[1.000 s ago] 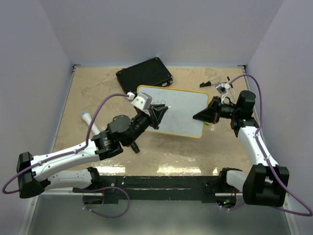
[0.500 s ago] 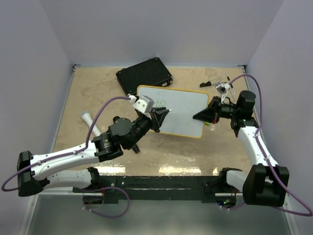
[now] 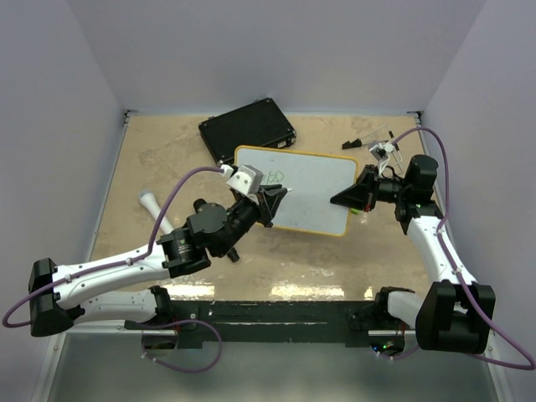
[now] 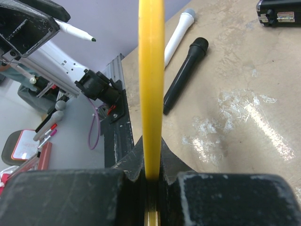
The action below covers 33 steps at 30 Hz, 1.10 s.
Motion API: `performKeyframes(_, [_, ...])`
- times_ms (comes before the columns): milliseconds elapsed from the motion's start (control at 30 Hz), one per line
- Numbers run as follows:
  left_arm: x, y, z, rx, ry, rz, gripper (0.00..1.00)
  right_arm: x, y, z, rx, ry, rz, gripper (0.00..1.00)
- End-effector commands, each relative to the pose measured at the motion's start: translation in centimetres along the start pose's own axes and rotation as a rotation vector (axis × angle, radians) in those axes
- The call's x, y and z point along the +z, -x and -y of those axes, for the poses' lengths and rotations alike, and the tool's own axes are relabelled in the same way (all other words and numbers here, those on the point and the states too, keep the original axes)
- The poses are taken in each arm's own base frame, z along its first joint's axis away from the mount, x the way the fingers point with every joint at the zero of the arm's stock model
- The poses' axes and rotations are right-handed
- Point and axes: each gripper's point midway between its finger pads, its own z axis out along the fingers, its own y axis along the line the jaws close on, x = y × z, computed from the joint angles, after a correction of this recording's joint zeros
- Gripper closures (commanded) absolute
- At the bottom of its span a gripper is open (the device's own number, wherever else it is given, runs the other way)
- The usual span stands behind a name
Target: Write a sentence on the whiteboard
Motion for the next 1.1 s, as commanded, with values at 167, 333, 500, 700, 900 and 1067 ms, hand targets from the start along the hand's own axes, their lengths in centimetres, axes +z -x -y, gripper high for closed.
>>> performKeyframes(167, [-0.6, 3.0, -0.2, -0.047, 0.008, 0.097, 1.00, -0.2, 1.3, -1.3, -0.091, 0.042, -0.002, 1.00])
performKeyframes(333, [-1.5, 3.5, -0.4, -0.114, -0.034, 0.168, 1.00, -0.2, 1.2, -1.3, -0.086, 0.042, -0.002, 1.00])
performKeyframes(500, [-1.5, 3.5, -0.9, -0.181, -0.127, 0.157, 1.00, -0.2, 1.2, -1.3, -0.085, 0.042, -0.002, 1.00])
performKeyframes(700, [-1.3, 4.1, -1.3, -0.176, -0.134, 0.152, 1.00, -0.2, 1.2, -1.4, -0.091, 0.044, -0.002, 1.00])
performKeyframes(900, [-0.5, 3.9, -1.9, -0.147, -0.073, 0.086, 1.00, -0.2, 1.3, -1.4, -0.089, 0.041, -0.001, 1.00])
performKeyframes(1067, [0.1, 3.7, -1.0, -0.094, -0.017, 0.018, 1.00, -0.2, 1.4, -1.3, -0.082, 0.031, 0.003, 1.00])
